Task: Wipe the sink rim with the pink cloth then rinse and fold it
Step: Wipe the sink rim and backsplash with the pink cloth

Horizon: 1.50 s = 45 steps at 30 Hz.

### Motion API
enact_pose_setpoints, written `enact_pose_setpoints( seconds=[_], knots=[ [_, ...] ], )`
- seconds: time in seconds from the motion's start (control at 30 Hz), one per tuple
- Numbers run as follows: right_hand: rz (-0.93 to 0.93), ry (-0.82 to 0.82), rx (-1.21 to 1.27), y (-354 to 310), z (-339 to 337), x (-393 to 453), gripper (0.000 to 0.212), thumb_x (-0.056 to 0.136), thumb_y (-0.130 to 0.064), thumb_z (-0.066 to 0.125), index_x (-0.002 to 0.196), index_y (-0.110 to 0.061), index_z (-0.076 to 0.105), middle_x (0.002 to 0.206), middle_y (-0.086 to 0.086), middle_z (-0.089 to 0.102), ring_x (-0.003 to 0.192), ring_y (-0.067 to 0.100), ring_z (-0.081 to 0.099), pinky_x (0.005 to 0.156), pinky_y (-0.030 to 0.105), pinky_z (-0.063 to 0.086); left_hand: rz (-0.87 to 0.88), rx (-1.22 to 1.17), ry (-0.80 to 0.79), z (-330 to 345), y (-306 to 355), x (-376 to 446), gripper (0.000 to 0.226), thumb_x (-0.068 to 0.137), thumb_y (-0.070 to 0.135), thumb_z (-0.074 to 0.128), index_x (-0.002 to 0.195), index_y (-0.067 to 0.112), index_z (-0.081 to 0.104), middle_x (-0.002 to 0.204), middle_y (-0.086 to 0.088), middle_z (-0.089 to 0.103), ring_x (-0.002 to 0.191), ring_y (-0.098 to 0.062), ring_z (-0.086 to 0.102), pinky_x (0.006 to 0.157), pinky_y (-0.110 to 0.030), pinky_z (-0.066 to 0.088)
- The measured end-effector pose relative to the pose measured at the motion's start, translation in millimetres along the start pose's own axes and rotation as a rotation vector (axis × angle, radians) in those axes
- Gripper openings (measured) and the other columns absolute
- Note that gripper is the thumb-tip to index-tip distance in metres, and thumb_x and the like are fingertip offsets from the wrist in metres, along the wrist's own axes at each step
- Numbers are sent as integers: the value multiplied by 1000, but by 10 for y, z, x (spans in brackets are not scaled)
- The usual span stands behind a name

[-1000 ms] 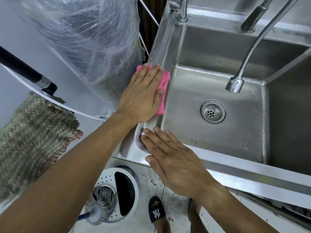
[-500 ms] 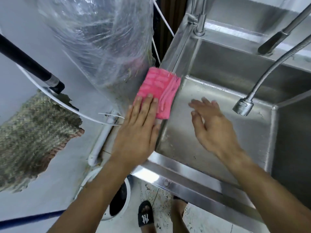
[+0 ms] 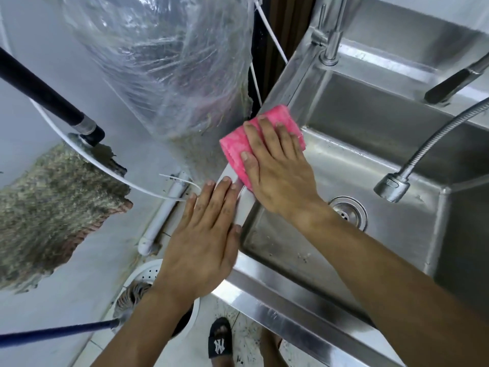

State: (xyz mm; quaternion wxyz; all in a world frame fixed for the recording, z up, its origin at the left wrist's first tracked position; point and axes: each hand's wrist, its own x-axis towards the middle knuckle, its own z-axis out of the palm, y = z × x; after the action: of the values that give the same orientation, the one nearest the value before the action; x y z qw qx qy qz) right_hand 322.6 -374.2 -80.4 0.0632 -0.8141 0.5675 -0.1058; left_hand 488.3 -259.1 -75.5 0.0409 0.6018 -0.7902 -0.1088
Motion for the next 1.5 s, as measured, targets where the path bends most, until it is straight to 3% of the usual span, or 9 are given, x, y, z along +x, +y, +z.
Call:
enact_pose_setpoints(
  seconds=[0.13,0.23,0.5,0.7,0.77,0.87,1.03,1.23,1.5],
  knots=[
    [-332,-86,-35,286,-225,253,61,110,-47,30,158,-10,38,159,12,41,152,35,30,128,52,18,40,-11,1,-3,-27,245,66,108,47,16,163,11,18,172,-8,14,159,-27,7,127,-51,17],
    [-623,-264,-24,668,-232,429,61,111,-48,25,164,-18,25,171,6,24,160,25,13,131,45,10,37,27,9,19,-4,283,67,108,48,11,164,12,15,172,-7,11,159,-28,6,126,-53,19],
    [45,-119,148,569,-181,663,59,113,-46,17,166,-22,8,175,3,1,161,24,-6,130,44,-7,29,18,37,-10,71,375,63,106,39,25,160,8,28,171,-8,18,159,-33,4,125,-61,14],
    [-310,-87,-96,706,-305,520,60,110,-49,22,162,-20,32,158,11,38,140,34,38,119,42,21,93,56,49,20,71,741,63,108,39,22,160,5,27,169,-15,22,158,-33,13,125,-55,20],
    [-393,-115,-110,939,-295,750,59,110,-48,20,162,-22,32,164,8,34,150,31,29,125,44,16,91,93,50,27,79,720,63,109,40,19,161,5,25,170,-14,18,159,-31,10,127,-53,17],
    [-241,-86,-1,1210,-256,1140,57,112,-45,15,165,-26,20,174,1,11,161,24,3,130,43,-1,86,94,58,18,96,739,63,108,40,20,162,7,24,171,-10,16,159,-28,7,127,-52,16],
    [-92,-40,47,1174,-259,1192,60,113,-42,18,166,-14,11,174,6,-2,160,27,-9,128,39,-13,56,10,76,-23,155,826,60,107,38,28,158,6,34,168,-11,26,158,-29,16,128,-48,15],
    [-415,-106,-18,1204,-190,973,54,112,-41,23,165,-29,16,174,-3,10,160,20,0,130,38,-5,161,97,73,-13,139,1272,60,108,37,24,159,5,31,169,-11,23,159,-27,12,128,-48,15],
    [-57,9,57,1182,-202,1233,56,113,-40,20,165,-18,21,173,3,12,161,27,-2,130,41,-8,130,100,86,-6,175,1264,60,108,38,25,160,10,31,170,-4,21,159,-25,12,128,-46,14]
  ],
)
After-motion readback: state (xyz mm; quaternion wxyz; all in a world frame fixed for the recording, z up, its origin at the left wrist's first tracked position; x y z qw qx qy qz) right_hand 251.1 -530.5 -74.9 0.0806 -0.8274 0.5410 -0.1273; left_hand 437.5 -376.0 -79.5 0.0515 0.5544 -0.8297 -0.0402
